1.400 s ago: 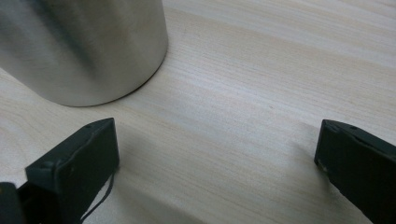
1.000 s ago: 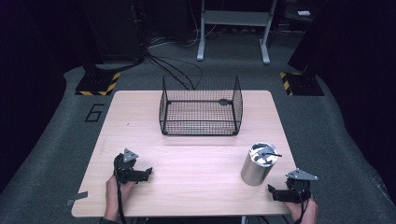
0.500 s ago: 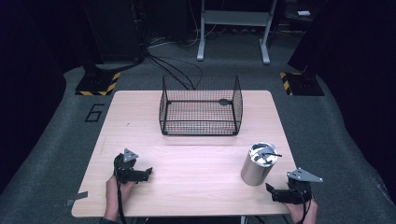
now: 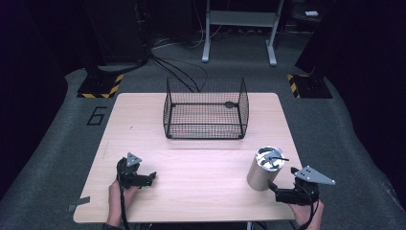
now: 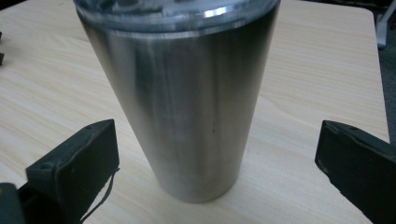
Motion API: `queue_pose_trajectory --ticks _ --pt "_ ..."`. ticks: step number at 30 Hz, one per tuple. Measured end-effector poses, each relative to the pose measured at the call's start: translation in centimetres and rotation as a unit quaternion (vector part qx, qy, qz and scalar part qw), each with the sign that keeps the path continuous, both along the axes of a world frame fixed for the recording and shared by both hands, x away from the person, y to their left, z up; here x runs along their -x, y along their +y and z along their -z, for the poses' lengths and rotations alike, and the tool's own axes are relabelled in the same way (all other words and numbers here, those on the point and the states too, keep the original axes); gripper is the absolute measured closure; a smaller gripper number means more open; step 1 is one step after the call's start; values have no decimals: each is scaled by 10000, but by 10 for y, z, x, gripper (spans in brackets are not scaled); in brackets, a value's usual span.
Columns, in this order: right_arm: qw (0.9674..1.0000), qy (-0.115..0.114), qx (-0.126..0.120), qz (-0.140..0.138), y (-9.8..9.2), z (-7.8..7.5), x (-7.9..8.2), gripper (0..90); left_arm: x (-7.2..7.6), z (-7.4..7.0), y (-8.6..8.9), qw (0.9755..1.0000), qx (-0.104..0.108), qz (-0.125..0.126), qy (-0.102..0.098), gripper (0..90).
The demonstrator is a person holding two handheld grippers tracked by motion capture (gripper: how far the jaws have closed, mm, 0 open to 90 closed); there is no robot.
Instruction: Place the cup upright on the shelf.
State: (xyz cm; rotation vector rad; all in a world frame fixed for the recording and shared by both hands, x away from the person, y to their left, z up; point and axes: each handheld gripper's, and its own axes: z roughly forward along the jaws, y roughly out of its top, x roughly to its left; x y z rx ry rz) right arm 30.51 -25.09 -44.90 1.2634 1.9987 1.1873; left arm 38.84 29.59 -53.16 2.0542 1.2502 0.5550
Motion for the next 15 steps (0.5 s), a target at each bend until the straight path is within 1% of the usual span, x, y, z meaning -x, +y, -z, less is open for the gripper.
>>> queue_pose_trajectory --ticks 2,4,8,9,11,14,15 --pt "10000 -31 -22 -45 1 -2 -1 0 0 0 0 10000 0 -2 0 3" --pt "9999 -57 -92 -33 5 -4 -3 0 0 0 0 10000 1 -1 -1 3" --pt "9997 -176 -121 -107 11 -7 -7 0 0 0 0 10000 -1 0 1 2" --pt "9997 -191 -141 -63 13 -7 -8 0 0 0 0 10000 2 -2 0 3" --pt "9995 -262 -147 -58 15 -8 -10 0 0 0 0 10000 2 -1 -1 3" --pt "9993 -301 -189 -71 17 -9 -11 0 0 0 0 10000 1 -2 2 3" --pt "9993 -325 -158 -95 18 -10 -12 0 0 0 0 10000 0 -4 1 2"
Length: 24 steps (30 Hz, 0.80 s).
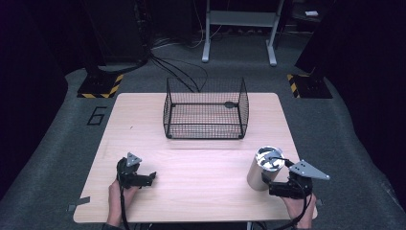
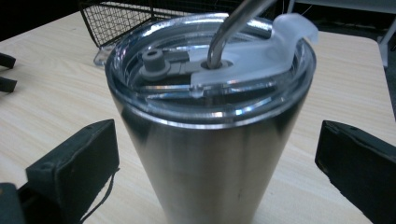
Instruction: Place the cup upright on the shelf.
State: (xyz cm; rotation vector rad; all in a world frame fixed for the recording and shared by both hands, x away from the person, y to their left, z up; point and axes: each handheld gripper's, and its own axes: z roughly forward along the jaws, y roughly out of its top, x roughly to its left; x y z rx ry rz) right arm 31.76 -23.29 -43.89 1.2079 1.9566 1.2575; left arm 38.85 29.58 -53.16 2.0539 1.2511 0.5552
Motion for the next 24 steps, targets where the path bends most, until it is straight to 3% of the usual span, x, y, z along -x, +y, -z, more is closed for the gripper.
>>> queue_pose_trajectory --ticks 13,24 --pt "9995 -232 -195 57 14 2 -14 0 0 0 0 10000 7 -10 0 3" --pt "9993 -298 -158 182 18 4 -19 0 0 0 -1 10000 33 -16 8 3"
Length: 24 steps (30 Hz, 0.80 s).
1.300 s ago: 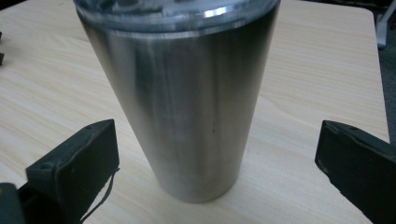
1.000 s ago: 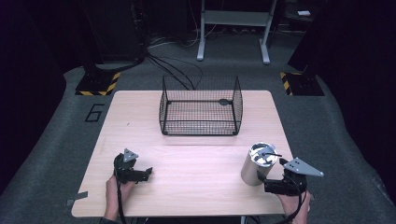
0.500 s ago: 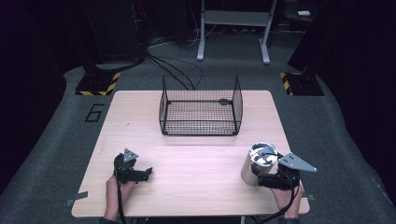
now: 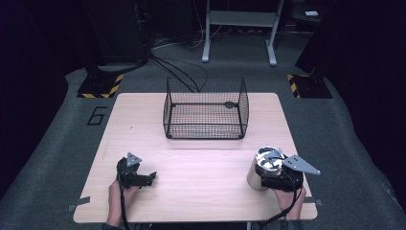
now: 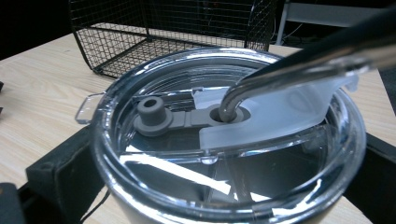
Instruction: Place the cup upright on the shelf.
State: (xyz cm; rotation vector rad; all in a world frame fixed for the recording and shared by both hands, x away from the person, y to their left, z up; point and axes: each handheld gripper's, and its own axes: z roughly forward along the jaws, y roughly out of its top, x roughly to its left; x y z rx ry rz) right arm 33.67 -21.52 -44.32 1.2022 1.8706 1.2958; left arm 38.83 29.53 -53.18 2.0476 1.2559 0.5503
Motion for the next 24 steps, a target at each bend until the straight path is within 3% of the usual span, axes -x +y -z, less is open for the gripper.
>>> queue_pose_trajectory --ticks 24 --pt "9997 -62 169 141 6 -1 0 35 0 0 0 10000 -4 3 0 3"
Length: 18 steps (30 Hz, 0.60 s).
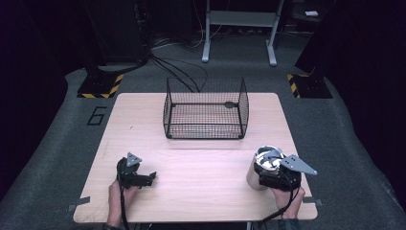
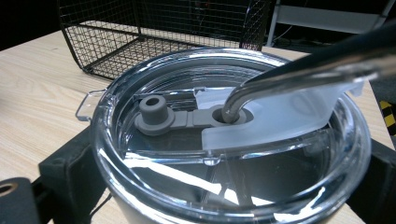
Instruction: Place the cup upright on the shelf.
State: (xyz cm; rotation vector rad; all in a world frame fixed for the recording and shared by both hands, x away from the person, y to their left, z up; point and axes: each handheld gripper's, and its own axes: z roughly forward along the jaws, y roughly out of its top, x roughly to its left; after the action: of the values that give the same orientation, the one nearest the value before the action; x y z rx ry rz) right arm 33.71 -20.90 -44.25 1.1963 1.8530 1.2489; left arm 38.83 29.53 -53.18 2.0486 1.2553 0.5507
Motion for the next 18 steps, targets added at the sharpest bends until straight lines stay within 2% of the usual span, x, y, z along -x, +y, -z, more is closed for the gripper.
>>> queue_pose_trajectory --ticks 5,18 --pt "10000 -29 47 78 2 -1 0 35 0 0 0 10000 5 -4 -2 3" --pt "9998 -133 89 -80 13 -17 -8 36 0 0 0 10000 4 -2 -2 3"
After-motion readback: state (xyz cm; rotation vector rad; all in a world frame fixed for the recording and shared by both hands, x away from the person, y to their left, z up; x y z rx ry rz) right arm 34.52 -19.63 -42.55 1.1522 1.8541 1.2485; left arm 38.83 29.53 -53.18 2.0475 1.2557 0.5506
